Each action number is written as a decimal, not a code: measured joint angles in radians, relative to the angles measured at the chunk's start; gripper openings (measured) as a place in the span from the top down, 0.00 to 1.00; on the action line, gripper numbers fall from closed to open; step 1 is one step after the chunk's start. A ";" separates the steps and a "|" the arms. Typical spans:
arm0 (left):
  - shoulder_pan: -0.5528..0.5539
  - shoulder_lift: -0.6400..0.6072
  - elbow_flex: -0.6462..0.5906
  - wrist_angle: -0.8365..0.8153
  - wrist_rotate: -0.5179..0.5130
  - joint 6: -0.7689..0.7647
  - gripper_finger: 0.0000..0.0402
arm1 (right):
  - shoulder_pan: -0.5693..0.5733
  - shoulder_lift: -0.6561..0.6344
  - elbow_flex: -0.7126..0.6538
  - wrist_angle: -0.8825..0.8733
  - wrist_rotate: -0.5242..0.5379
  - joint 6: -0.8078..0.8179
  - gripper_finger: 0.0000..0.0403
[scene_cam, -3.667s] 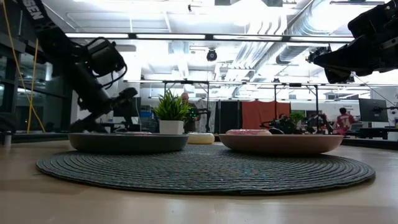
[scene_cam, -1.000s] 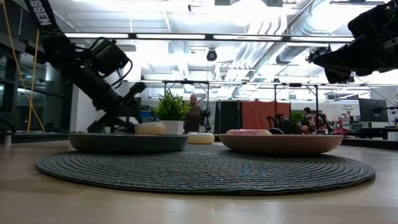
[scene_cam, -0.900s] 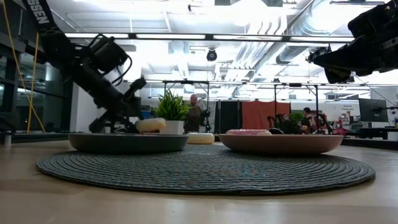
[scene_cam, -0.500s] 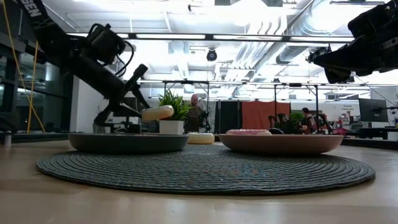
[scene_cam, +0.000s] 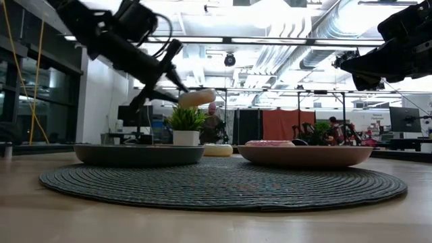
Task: Pick & Place donuts
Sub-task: Put the big purple donut on the pink plate
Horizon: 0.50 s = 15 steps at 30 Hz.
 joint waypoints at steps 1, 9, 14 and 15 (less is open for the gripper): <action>-0.015 0.015 0.021 -0.007 0.000 0.012 0.74 | 0.000 0.000 0.000 0.000 0.000 0.000 1.00; -0.120 0.177 0.182 -0.019 0.021 0.045 0.74 | 0.000 0.000 0.000 0.000 0.000 0.000 1.00; -0.179 0.279 0.280 -0.031 0.070 0.034 0.74 | 0.000 0.000 0.000 0.000 0.000 0.000 1.00; -0.193 0.298 0.298 -0.034 0.081 0.025 0.74 | 0.000 0.000 0.000 0.000 0.000 0.000 1.00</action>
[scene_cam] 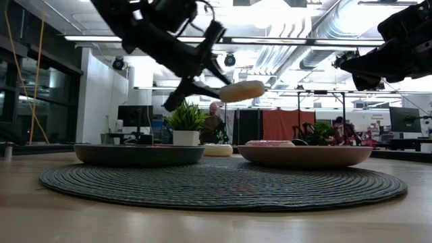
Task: Pick & Place donuts
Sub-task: Put the big purple donut on the pink plate
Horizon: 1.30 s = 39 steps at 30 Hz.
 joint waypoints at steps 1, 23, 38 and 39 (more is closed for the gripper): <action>-0.014 0.021 0.021 -0.002 0.003 -0.007 0.74 | 0.000 0.000 0.000 0.000 0.000 0.000 1.00; -0.163 0.201 0.273 -0.279 -0.124 -0.178 0.74 | 0.000 0.000 0.000 -0.002 0.000 0.000 1.00; -0.181 0.264 0.389 -0.350 -0.232 -0.211 0.74 | 0.000 0.000 0.000 -0.002 0.000 0.000 1.00; -0.181 0.282 0.416 -0.343 -0.227 -0.208 0.74 | 0.000 0.000 0.000 -0.002 0.000 0.000 1.00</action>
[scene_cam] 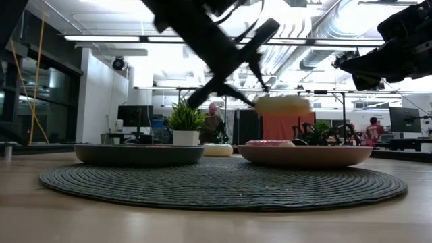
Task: Pick & Place donuts
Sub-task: Put the big purple donut on the pink plate
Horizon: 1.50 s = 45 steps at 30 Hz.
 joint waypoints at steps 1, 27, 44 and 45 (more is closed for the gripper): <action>0.000 0.016 0.022 -0.005 0.006 0.000 0.74 | 0.000 0.001 0.000 0.001 0.000 0.000 1.00; -0.024 0.130 0.130 -0.100 0.016 0.047 0.72 | 0.000 0.014 0.000 -0.003 0.000 0.000 1.00; -0.023 0.130 0.130 -0.093 -0.008 0.133 0.50 | 0.000 0.014 0.000 -0.004 0.000 0.000 1.00; -0.023 0.130 0.130 -0.087 -0.009 0.133 0.50 | 0.000 0.014 0.000 -0.004 0.000 0.000 1.00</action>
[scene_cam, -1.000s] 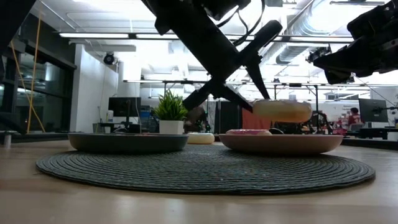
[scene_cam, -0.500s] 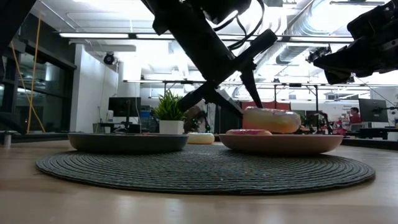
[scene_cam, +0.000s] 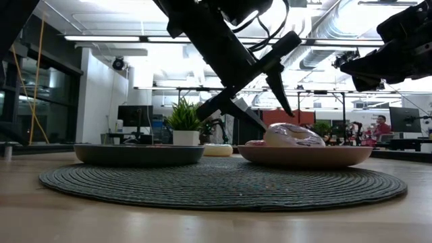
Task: Pick & Place donuts
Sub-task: Put the big purple donut on the pink plate, then put the big white donut on the pink plate
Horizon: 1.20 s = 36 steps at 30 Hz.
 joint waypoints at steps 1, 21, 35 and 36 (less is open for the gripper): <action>0.000 0.000 0.000 0.004 -0.002 0.000 0.50 | 0.000 0.000 0.000 0.000 0.000 0.000 1.00; 0.000 -0.006 0.000 -0.013 -0.026 0.104 0.50 | 0.000 0.000 0.000 -0.001 0.000 0.000 1.00; 0.055 -0.086 -0.001 -0.114 -0.028 0.261 0.50 | 0.000 0.000 0.000 0.000 0.001 0.000 1.00; 0.063 -0.092 -0.001 -0.118 -0.025 0.277 0.50 | 0.000 0.000 0.000 0.000 0.001 0.000 1.00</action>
